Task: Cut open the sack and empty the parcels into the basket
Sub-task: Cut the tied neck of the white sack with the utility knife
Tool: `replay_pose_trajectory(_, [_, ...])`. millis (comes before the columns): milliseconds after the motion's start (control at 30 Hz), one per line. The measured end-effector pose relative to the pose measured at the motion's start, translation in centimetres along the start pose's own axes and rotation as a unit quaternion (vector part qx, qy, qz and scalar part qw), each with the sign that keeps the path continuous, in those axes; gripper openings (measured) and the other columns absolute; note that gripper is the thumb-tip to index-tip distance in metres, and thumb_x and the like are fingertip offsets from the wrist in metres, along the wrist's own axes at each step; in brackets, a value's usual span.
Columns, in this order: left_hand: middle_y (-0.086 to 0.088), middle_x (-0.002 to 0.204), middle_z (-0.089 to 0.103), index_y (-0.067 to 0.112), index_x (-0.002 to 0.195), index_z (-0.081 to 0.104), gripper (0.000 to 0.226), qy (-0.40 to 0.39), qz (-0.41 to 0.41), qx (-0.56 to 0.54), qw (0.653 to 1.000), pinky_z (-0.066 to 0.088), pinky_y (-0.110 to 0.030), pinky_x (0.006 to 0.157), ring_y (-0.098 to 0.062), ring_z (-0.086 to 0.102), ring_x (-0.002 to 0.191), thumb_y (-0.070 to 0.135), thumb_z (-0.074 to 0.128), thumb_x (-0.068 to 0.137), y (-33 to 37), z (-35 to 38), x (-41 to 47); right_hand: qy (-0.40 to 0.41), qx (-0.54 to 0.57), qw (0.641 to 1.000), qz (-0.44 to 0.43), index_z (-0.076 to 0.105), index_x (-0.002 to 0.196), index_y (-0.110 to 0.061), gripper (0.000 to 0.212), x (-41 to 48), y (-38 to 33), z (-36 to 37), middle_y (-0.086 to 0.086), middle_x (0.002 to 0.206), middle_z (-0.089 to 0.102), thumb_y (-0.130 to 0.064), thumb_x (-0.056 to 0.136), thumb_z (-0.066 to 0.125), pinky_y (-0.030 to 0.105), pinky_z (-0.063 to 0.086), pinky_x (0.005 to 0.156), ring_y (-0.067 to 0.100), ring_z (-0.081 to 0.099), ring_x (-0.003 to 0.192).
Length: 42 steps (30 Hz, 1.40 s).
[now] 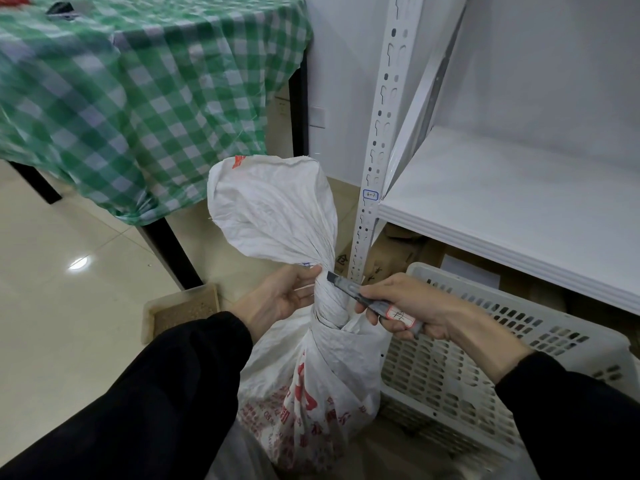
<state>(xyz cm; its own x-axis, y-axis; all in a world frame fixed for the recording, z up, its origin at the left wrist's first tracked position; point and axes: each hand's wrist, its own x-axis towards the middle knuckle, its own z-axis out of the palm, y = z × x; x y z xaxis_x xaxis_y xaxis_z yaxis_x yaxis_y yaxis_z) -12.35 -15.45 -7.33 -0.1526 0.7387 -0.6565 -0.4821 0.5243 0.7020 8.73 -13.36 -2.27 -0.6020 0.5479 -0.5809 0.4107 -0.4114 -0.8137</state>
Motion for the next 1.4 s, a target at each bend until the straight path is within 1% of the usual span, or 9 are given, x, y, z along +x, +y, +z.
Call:
replay_pose_trajectory(267, [-0.007, 0.081, 0.065, 0.008, 0.082, 0.063, 0.012, 0.001, 0.007, 0.003, 1.0, 0.053, -0.034, 0.081, -0.02, 0.062, 0.073, 0.0, 0.061, 0.09, 0.0, 0.4, -0.2, 0.002, 0.01, 1.0, 0.004, 0.063, 0.093, 0.001, 0.028, 0.2, 0.1, -0.5, 0.009, 0.064, 0.054, -0.023, 0.1, 0.051, 0.015, 0.03, 0.029, 0.007, 0.039, 0.032])
replay_pose_trajectory(533, [-0.009, 0.079, 0.065, 0.006, 0.083, 0.064, 0.008, 0.015, 0.004, 0.006, 1.0, 0.055, -0.033, 0.076, -0.021, 0.062, 0.07, 0.0, 0.064, 0.088, 0.1, 0.3, -0.2, -0.007, 0.017, 1.0, 0.013, 0.063, 0.092, 0.002, 0.029, 0.2, 0.2, -0.5, 0.009, 0.064, 0.054, -0.024, 0.1, 0.052, 0.014, 0.029, 0.028, 0.006, 0.039, 0.031])
replay_pose_trajectory(633, [-0.007, 0.069, 0.066, 0.008, 0.079, 0.064, 0.013, 0.016, 0.007, 0.009, 1.0, 0.056, -0.033, 0.073, -0.021, 0.063, 0.068, -0.002, 0.065, 0.087, 0.1, 0.4, -0.4, -0.012, 0.023, 0.999, 0.02, 0.062, 0.093, 0.003, 0.029, 0.3, 0.2, -0.7, 0.009, 0.064, 0.053, -0.023, 0.1, 0.051, 0.014, 0.029, 0.028, 0.006, 0.038, 0.03])
replay_pose_trajectory(800, [-0.005, 0.063, 0.063, 0.009, 0.076, 0.062, 0.016, 0.017, 0.019, 0.026, 0.999, 0.056, -0.033, 0.074, -0.021, 0.061, 0.067, -0.002, 0.065, 0.087, 0.1, 0.6, -0.4, -0.02, 0.031, 0.999, 0.034, 0.061, 0.09, 0.002, 0.029, 0.3, 0.0, -1.0, 0.009, 0.063, 0.052, -0.023, 0.1, 0.05, 0.013, 0.028, 0.027, 0.006, 0.037, 0.029])
replay_pose_trajectory(1033, [-0.011, 0.086, 0.058, 0.009, 0.081, 0.065, 0.015, 0.039, 0.039, 0.067, 0.996, 0.059, -0.027, 0.056, -0.023, 0.062, 0.066, -0.001, 0.075, 0.076, 0.0, 0.7, 0.0, -0.018, 0.041, 0.997, 0.061, 0.058, 0.09, 0.002, 0.028, 0.0, -0.2, -1.5, 0.006, 0.059, 0.05, -0.021, 0.101, 0.048, 0.014, 0.027, 0.025, 0.005, 0.035, 0.028])
replay_pose_trajectory(1133, [-0.013, 0.088, 0.058, 0.008, 0.083, 0.066, 0.016, 0.042, 0.045, 0.059, 0.996, 0.059, -0.029, 0.057, -0.024, 0.062, 0.066, -0.001, 0.076, 0.074, 0.0, 0.6, 0.1, -0.029, 0.041, 0.997, 0.067, 0.057, 0.089, 0.001, 0.027, -0.2, -0.2, -1.7, 0.006, 0.059, 0.05, -0.021, 0.101, 0.049, 0.014, 0.026, 0.024, 0.005, 0.035, 0.028])
replay_pose_trajectory(1233, [-0.011, 0.082, 0.059, 0.009, 0.083, 0.066, 0.017, 0.042, 0.047, 0.058, 0.996, 0.059, -0.03, 0.062, -0.024, 0.062, 0.066, -0.001, 0.076, 0.075, 0.0, 0.6, 0.1, -0.028, 0.04, 0.997, 0.062, 0.058, 0.089, 0.002, 0.028, -0.1, -0.2, -1.5, 0.006, 0.06, 0.049, -0.022, 0.101, 0.049, 0.013, 0.027, 0.025, 0.005, 0.034, 0.028])
replay_pose_trajectory(1300, [-0.009, 0.078, 0.058, 0.009, 0.081, 0.066, 0.016, 0.044, 0.049, 0.059, 0.996, 0.058, -0.03, 0.062, -0.023, 0.062, 0.063, -0.002, 0.076, 0.075, 0.0, 0.5, 0.1, -0.025, 0.036, 0.997, 0.062, 0.058, 0.088, 0.001, 0.028, -0.1, -0.1, -1.4, 0.006, 0.06, 0.049, -0.023, 0.101, 0.049, 0.013, 0.026, 0.025, 0.004, 0.034, 0.028])
replay_pose_trajectory(1400, [-0.01, 0.083, 0.059, 0.01, 0.08, 0.065, 0.016, 0.04, 0.052, 0.066, 0.996, 0.058, -0.029, 0.059, -0.023, 0.062, 0.064, -0.001, 0.076, 0.075, 0.0, 0.5, 0.3, -0.025, 0.034, 0.997, 0.064, 0.058, 0.088, 0.001, 0.029, -0.1, -0.2, -1.5, 0.006, 0.06, 0.049, -0.023, 0.101, 0.049, 0.012, 0.026, 0.025, 0.004, 0.033, 0.027])
